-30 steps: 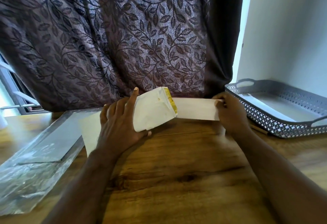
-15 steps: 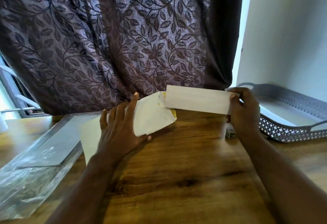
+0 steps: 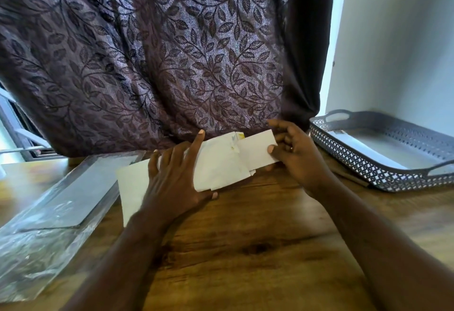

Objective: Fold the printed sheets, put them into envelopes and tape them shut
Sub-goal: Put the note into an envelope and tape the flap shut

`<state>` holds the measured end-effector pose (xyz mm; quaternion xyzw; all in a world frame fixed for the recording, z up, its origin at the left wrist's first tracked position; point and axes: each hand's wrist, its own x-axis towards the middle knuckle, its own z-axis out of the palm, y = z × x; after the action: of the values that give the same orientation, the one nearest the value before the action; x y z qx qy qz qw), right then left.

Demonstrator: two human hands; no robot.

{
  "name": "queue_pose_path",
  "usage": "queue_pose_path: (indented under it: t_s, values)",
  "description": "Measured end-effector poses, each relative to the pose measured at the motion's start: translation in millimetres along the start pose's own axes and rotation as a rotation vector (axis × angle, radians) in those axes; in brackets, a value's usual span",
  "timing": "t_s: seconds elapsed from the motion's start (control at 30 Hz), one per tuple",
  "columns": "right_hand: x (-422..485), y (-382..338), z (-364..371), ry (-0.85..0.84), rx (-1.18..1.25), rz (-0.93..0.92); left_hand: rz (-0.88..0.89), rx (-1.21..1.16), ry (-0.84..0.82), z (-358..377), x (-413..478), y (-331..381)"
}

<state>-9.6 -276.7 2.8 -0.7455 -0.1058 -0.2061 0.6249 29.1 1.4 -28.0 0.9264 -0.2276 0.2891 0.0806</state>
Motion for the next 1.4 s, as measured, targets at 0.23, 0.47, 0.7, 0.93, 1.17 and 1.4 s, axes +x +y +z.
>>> queue_pose_path:
  t_s: [0.23,0.47,0.7,0.93,1.17,1.4]
  values:
    - [-1,8,5,0.092,-0.118,0.024,-0.013,-0.045,0.005,2,0,3]
    - [-6,3,29,-0.038,-0.205,-0.043,0.049,-0.037,0.026,5,0,14]
    - [-8,-2,19,-0.025,-0.108,-0.038,-0.018,-0.077,0.044,0,1,8]
    - [-20,-2,35,-0.264,-0.091,0.015,0.018,-0.071,0.021,2,-1,14]
    - [-18,-5,25,-0.295,-0.126,0.018,0.043,-0.025,0.033,2,-2,15]
    - [-20,-6,28,-0.409,-0.196,0.058,0.067,-0.019,-0.008,6,-2,20]
